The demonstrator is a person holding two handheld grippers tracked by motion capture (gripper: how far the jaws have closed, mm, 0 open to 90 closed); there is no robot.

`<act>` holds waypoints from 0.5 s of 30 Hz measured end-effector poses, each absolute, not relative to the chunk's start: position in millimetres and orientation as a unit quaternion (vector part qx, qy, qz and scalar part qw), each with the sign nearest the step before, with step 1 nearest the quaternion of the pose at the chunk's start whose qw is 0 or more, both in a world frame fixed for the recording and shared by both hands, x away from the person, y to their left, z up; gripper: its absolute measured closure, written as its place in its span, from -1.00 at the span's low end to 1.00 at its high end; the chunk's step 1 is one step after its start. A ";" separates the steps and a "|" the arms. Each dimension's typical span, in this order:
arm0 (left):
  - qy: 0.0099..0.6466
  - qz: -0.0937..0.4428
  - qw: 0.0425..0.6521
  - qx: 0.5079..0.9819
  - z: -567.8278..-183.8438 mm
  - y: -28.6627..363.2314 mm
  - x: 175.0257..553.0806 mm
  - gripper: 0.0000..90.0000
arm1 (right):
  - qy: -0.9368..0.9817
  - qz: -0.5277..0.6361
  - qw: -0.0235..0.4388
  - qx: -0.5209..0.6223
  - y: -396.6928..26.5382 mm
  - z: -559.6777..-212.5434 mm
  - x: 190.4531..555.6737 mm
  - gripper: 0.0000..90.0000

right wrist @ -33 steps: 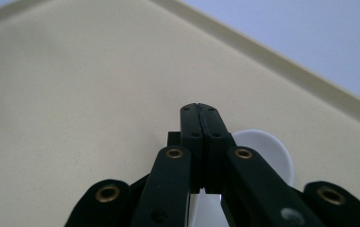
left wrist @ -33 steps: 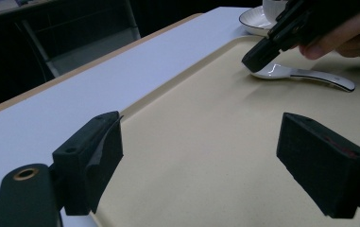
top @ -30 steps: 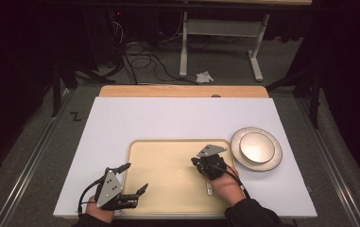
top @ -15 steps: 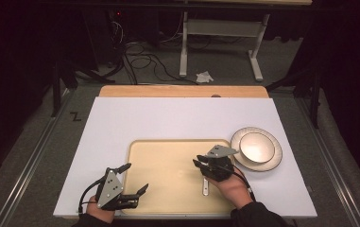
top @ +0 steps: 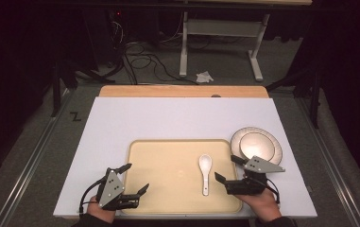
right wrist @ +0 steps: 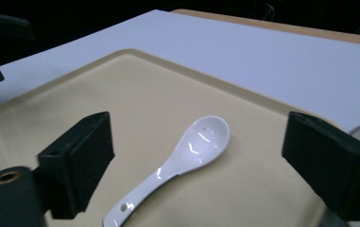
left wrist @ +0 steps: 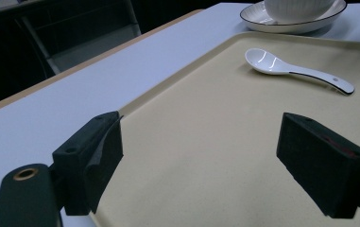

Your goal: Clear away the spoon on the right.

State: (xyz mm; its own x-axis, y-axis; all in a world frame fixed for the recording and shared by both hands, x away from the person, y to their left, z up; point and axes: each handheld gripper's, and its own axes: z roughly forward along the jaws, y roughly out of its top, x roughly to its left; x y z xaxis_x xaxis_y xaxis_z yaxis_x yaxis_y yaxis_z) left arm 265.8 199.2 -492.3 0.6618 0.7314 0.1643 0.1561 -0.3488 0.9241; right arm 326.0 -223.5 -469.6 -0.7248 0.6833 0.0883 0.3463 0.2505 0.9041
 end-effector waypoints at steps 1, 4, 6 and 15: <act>0.290 0.292 0.492 0.767 -492.4 199.3 265.9 -0.65 | 0.770 0.515 0.169 0.337 -228.4 -468.9 324.2 -0.95; 0.292 0.293 0.490 0.767 -492.5 200.2 266.2 -0.65 | 0.761 0.522 0.175 0.343 -244.2 -467.3 318.2 -0.98; 0.294 0.293 0.490 0.767 -492.9 200.2 266.5 -0.65 | 0.758 0.524 0.183 0.343 -253.4 -466.9 314.3 -0.99; 0.292 0.293 0.487 0.769 -493.7 197.9 267.6 -0.65 | 0.764 0.512 0.191 0.344 -264.3 -475.9 309.2 -0.99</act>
State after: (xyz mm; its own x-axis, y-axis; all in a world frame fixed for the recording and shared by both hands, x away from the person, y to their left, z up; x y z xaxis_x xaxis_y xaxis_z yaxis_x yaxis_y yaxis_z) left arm 267.6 197.9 -493.7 0.6575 0.7347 0.1672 0.1638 -0.3560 0.9200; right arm 309.2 -264.3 -475.9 -0.6904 0.7209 0.0613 0.3309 0.2393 0.9128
